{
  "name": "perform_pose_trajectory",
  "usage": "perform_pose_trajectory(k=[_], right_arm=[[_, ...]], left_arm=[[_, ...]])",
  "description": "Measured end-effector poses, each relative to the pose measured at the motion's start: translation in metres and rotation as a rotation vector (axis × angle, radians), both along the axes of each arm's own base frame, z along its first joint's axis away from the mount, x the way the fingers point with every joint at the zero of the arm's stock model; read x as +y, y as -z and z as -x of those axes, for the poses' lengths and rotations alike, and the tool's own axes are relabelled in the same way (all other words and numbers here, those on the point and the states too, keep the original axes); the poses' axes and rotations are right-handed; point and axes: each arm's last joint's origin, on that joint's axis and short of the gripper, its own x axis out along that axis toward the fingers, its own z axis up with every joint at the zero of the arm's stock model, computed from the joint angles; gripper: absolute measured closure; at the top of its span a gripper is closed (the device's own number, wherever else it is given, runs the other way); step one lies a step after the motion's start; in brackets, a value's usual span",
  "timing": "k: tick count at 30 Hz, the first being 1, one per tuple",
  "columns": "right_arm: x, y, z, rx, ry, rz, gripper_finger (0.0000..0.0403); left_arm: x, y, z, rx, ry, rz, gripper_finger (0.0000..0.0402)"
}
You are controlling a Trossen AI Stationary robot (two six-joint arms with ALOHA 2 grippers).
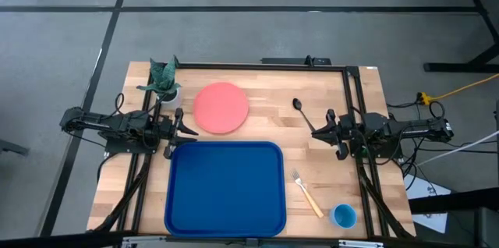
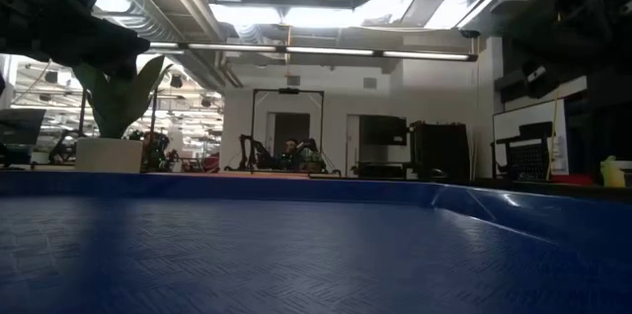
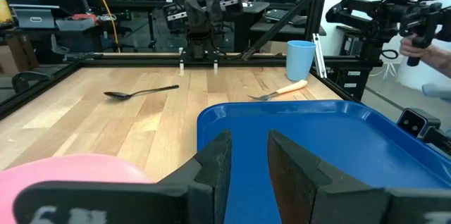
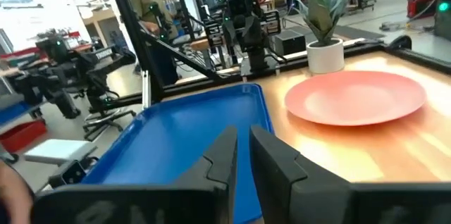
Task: Pick and place plate/cup/fork/spoon on tray
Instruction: Put the pink plate on the blue serving tray
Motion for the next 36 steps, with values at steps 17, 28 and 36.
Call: perform_pose_trajectory(k=[17,28,36], right_arm=[[0.001,0.0,0.0,0.018,0.034,-0.205,0.0358],[0.007,-0.004,-0.002,-0.027,0.005,-0.039,0.0358],[0.006,-0.016,-0.001,-0.169,0.042,0.092,0.0358]], left_arm=[[0.0,0.0,0.0,0.0,0.0,0.0,0.0317],[0.0,0.0,0.0,0.0,0.0,0.0,0.0317],[0.0,0.0,0.0,0.0,0.0,0.0,0.0317]])
